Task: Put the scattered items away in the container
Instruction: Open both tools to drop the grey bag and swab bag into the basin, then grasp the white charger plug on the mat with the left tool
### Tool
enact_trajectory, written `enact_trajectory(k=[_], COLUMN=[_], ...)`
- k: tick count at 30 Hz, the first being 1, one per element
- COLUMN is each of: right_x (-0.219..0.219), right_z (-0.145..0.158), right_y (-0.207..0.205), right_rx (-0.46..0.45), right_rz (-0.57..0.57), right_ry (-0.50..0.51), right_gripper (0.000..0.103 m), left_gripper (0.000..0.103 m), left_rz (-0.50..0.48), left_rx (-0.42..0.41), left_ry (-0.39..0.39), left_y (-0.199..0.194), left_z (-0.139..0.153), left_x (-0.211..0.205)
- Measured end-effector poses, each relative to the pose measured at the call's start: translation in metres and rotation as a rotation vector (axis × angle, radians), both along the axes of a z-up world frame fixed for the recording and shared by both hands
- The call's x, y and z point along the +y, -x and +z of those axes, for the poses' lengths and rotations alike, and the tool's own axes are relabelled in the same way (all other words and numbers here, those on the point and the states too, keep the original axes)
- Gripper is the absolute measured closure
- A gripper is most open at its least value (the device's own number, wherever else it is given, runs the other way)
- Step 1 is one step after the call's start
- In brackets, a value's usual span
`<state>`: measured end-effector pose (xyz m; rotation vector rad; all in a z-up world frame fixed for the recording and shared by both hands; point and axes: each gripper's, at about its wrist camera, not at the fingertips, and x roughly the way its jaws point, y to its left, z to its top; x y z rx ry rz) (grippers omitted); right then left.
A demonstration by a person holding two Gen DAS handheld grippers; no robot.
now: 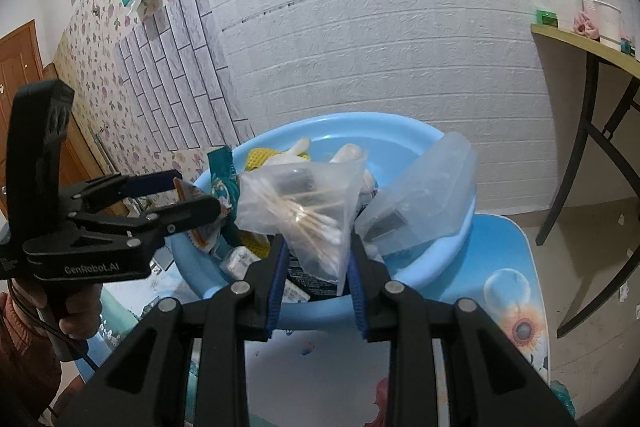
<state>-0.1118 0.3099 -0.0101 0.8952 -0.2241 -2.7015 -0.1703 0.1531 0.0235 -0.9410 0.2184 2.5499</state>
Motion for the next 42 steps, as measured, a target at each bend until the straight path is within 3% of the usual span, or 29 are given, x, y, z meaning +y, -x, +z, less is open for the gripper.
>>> enact_trajectory(k=[4, 6, 11, 21, 34, 37, 39, 41, 42], right_x=[-0.007, -0.011, -0.018, -0.027, -0.038, -0.039, -0.040, -0.039, -0.040], right_z=[0.001, 0.001, 0.004, 0.004, 0.003, 0.002, 0.002, 0.003, 0.004], right_y=[-0.002, -0.004, -0.007, -0.009, -0.003, -0.002, -0.001, -0.001, -0.002], right_rx=[-0.008, -0.010, -0.004, -0.003, -0.015, -0.021, -0.026, -0.026, -0.023], right_rz=[0.020, 0.025, 0.031, 0.001, -0.005, -0.003, 0.001, 0.000, -0.003], right_ry=[-0.019, -0.029, -0.033, -0.066, -0.103, -0.100, -0.096, -0.083, -0.077], right_gripper=[0.072, 0.070, 0.046, 0.042, 0.041, 0.040, 0.040, 0.040, 0.040], left_gripper=[0.026, 0.019, 0.017, 0.014, 0.015, 0.038, 0.063, 0.076, 0.078], left_rz=[0.029, 0.053, 0.137, 0.281, 0.304, 0.295, 0.285, 0.280, 0.284], left_rx=[0.005, 0.010, 0.010, -0.072, -0.160, -0.169, -0.195, -0.219, -0.214], left_ry=[-0.005, 0.000, 0.011, 0.016, 0.017, -0.001, -0.013, -0.015, -0.006], left_y=[-0.006, -0.008, -0.016, -0.018, 0.009, 0.013, 0.016, 0.020, 0.020], left_z=[0.002, 0.001, -0.004, -0.039, -0.079, -0.080, -0.083, -0.089, -0.090], left_x=[-0.012, -0.020, -0.050, -0.106, -0.126, -0.127, -0.127, -0.128, -0.129])
